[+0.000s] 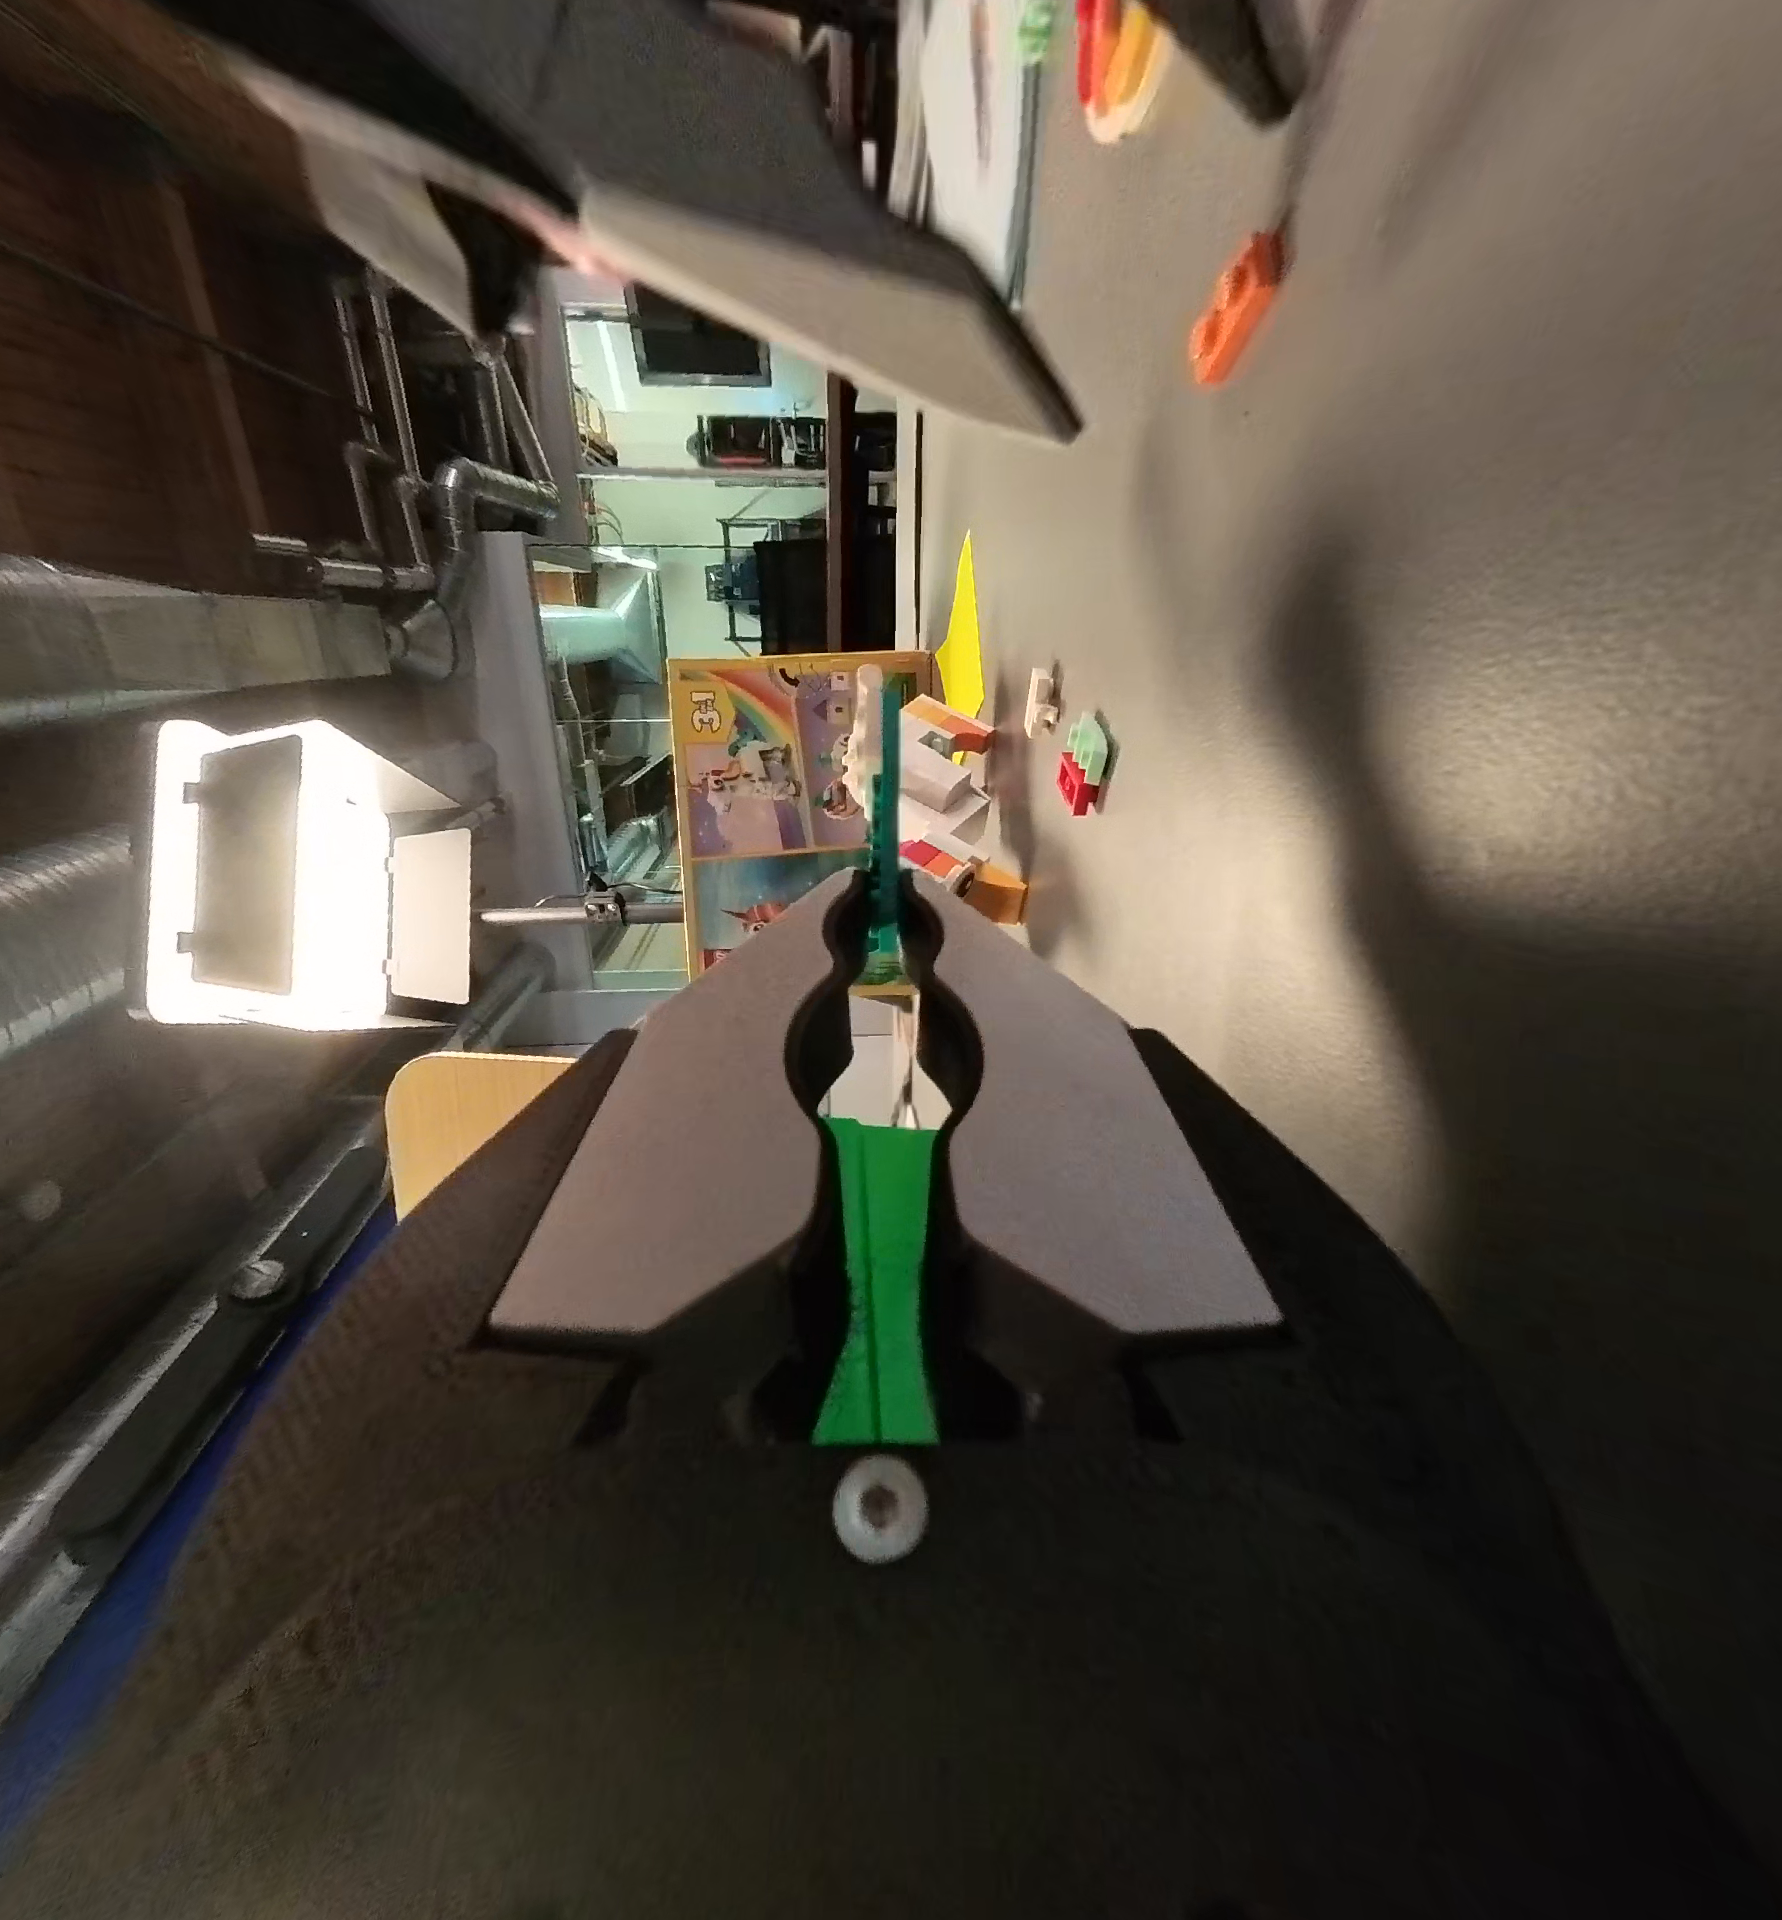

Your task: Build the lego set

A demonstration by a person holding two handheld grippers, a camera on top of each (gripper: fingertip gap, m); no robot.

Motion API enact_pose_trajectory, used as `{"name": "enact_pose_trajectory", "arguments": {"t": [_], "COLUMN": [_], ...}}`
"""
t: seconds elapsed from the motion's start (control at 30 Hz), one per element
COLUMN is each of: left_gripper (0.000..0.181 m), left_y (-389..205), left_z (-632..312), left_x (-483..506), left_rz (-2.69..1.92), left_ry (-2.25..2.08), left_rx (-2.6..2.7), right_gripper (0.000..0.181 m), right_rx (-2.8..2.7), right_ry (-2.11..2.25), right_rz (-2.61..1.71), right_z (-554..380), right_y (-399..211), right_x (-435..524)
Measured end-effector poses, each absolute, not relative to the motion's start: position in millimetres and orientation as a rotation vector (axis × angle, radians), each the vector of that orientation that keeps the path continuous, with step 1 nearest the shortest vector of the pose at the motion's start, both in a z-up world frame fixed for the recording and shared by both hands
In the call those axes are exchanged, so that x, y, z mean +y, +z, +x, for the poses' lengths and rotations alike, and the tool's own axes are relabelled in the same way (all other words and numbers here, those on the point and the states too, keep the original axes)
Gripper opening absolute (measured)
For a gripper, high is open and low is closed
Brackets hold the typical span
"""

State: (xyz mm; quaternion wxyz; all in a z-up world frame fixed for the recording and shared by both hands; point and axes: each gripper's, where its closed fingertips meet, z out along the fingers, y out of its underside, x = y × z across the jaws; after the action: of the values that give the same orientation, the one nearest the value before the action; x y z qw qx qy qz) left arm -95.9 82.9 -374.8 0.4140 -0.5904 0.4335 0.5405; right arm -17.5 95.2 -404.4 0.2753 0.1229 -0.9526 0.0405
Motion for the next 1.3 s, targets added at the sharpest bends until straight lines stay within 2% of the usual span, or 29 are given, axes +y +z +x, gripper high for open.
{"name": "enact_pose_trajectory", "arguments": {"t": [0.13, 0.3, 0.5, 0.63, 0.8, 0.97, 1.3], "left_gripper": [0.003, 0.003, 0.002, 0.003, 0.003, 0.003, 0.003], "left_y": [-370.2, -366.5, -366.3, -365.8, -369.6, -370.1, -369.8], "left_z": [-95.1, -93.4, -92.9, -99.7, -88.4, -75.4, -72.9], "left_x": [81.2, 80.5, 82.0, 82.0, 82.0, 80.3, 79.9], "left_rz": [-1.464, -1.454, -1.447, -1.473, -1.424, -1.343, -1.325], "left_ry": [1.353, 1.323, 1.333, 1.327, 1.323, 1.331, 1.345], "left_rx": [1.096, 1.095, 1.107, 1.08, 1.154, 1.221, 1.237], "right_gripper": [0.046, 0.038, 0.014, 0.014, 0.013, 0.013, 0.014], "right_rx": [-2.643, -2.66, -2.642, -2.623, -2.408, -2.527, -2.662], "right_ry": [0.749, 0.986, 1.068, 1.038, 1.314, 1.119, 1.061], "right_rz": [-0.529, -0.851, -0.833, -0.777, -0.69, -0.589, -0.541], "right_z": [-23.1, -19.6, -20.0, -21.4, -43.2, -55.9, -59.3], "right_y": [-395.7, -414.3, -414.5, -412.9, -346.9, -360.3, -367.8], "right_x": [88.2, 99.2, 96.5, 104.3, 93.5, 85.2, 79.6]}}
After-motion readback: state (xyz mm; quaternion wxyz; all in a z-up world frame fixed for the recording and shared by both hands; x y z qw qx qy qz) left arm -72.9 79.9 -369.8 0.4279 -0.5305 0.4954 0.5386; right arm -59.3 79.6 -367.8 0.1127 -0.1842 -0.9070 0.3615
